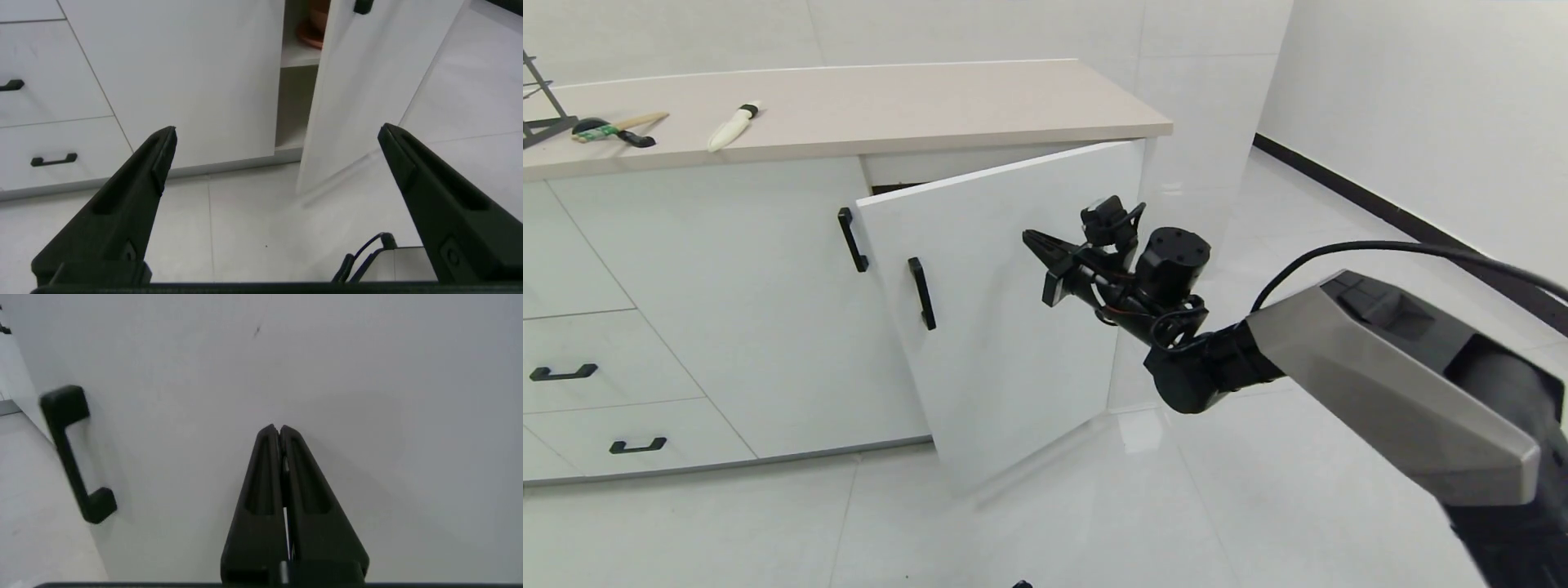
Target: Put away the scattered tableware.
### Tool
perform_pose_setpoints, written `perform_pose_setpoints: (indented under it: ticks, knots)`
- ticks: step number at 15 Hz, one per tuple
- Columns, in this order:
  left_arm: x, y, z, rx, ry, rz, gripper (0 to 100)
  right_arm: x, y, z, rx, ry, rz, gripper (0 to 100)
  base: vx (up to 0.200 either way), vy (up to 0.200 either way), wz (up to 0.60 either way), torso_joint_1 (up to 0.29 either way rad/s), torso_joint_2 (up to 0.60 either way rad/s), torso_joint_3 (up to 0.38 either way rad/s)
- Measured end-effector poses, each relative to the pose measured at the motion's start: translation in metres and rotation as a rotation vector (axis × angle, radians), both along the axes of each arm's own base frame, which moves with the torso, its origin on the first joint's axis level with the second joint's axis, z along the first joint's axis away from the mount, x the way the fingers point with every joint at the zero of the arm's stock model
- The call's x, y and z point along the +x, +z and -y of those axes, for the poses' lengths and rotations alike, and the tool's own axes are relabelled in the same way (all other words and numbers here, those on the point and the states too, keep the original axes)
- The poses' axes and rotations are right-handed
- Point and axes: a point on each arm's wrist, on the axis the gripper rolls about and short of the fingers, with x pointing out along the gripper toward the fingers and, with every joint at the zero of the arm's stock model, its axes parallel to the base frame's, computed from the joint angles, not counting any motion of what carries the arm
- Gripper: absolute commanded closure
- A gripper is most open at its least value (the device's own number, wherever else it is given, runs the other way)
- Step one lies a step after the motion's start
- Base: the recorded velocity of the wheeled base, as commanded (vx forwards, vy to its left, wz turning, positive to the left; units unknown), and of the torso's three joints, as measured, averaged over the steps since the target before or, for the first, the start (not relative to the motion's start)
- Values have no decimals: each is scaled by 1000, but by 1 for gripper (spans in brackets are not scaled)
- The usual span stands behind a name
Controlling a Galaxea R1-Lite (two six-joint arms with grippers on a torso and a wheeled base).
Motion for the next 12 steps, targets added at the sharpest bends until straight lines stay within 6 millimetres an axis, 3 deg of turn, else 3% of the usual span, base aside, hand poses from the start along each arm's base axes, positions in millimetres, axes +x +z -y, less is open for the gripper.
perform_pose_setpoints:
  ticks: [2, 4, 6, 8, 10, 12]
  knots:
    - [0, 0, 0, 0, 0, 0, 0, -30, 10, 19, -38, 1, -57, 100, 0, 0, 0, 0, 0, 0]
    - [0, 0, 0, 0, 0, 0, 0, -71, 39, 49, -40, -13, -84, 100, 0, 0, 0, 0, 0, 0]
    - [0, 0, 0, 0, 0, 0, 0, -117, 69, 98, -29, -61, -91, 100, 0, 0, 0, 0, 0, 0]
    - [0, 0, 0, 1, 0, 0, 0, -164, 91, 161, -13, -164, -76, 100, 0, 0, 0, 0, 0, 0]
    - [0, 0, 0, 0, 0, 0, 0, -220, 105, 217, 5, -294, -31, 100, 0, 0, 0, 0, 0, 0]
    - [0, 0, 0, 1, 0, 0, 0, -280, 109, 252, 14, -410, 42, 100, 0, 0, 0, 0, 0, 0]
